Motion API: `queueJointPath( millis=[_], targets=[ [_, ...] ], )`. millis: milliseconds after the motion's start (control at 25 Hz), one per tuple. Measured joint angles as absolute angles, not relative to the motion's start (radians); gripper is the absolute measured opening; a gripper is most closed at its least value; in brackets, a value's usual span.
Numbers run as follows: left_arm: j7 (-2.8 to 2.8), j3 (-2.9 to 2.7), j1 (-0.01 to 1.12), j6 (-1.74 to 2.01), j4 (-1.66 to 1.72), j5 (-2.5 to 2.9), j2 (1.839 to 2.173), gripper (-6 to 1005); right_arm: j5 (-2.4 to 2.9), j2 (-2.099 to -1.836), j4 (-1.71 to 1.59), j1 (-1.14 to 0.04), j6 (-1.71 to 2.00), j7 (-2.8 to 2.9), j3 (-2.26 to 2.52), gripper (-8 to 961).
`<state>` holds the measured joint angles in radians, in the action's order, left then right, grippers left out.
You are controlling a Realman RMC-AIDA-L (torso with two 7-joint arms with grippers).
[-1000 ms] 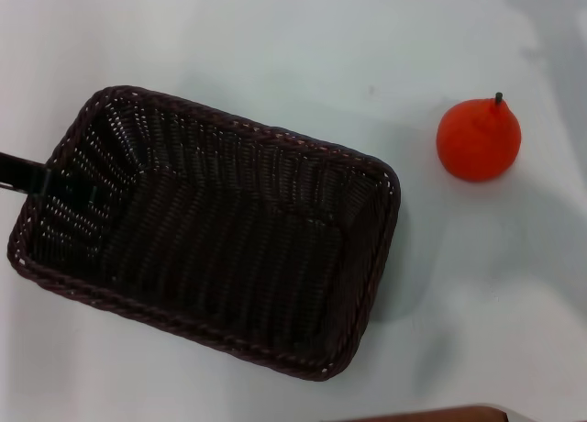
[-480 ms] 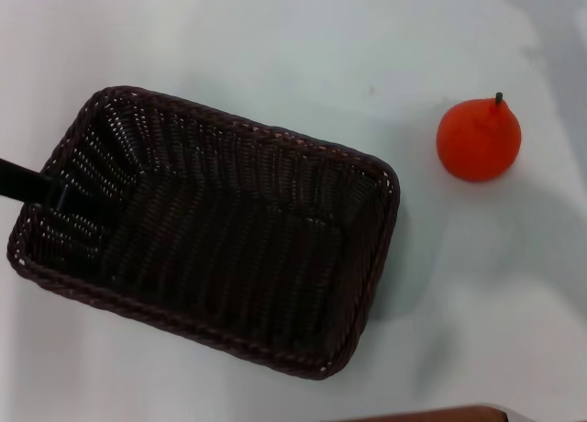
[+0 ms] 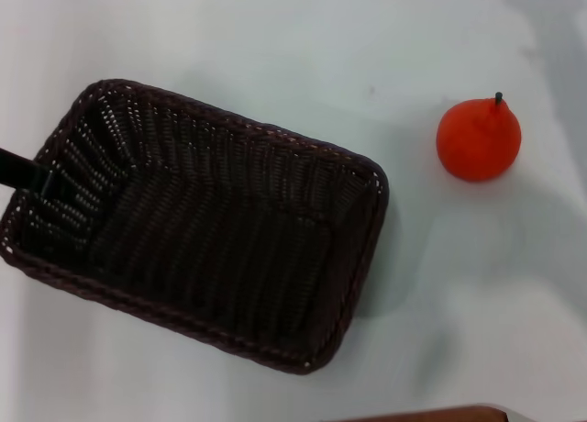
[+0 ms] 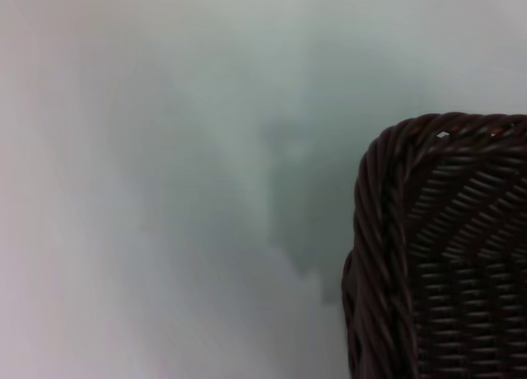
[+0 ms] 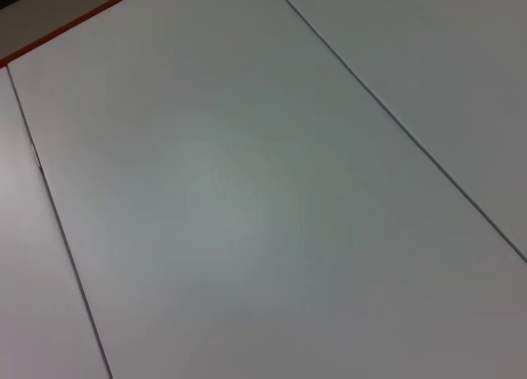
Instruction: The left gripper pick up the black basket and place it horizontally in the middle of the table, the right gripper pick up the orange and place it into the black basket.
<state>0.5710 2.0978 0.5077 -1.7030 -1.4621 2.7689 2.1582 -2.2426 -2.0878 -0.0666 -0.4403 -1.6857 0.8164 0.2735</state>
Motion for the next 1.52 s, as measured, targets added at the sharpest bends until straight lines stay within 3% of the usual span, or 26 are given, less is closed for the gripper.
queueJointPath(
  millis=[360, 1520],
  targets=[
    [0.496, 2.102, 0.485, -1.700, -1.537, 2.773, 2.162, 151, -2.243, -2.088, -0.072, -0.448, -1.680, 0.829, 0.268, 944],
    [0.270, 2.227, 0.410, -1.703, -1.500, 2.551, 2.164, 148, -2.243, -2.085, -0.102, -0.490, -1.516, 0.879, 0.226, 945]
  ],
)
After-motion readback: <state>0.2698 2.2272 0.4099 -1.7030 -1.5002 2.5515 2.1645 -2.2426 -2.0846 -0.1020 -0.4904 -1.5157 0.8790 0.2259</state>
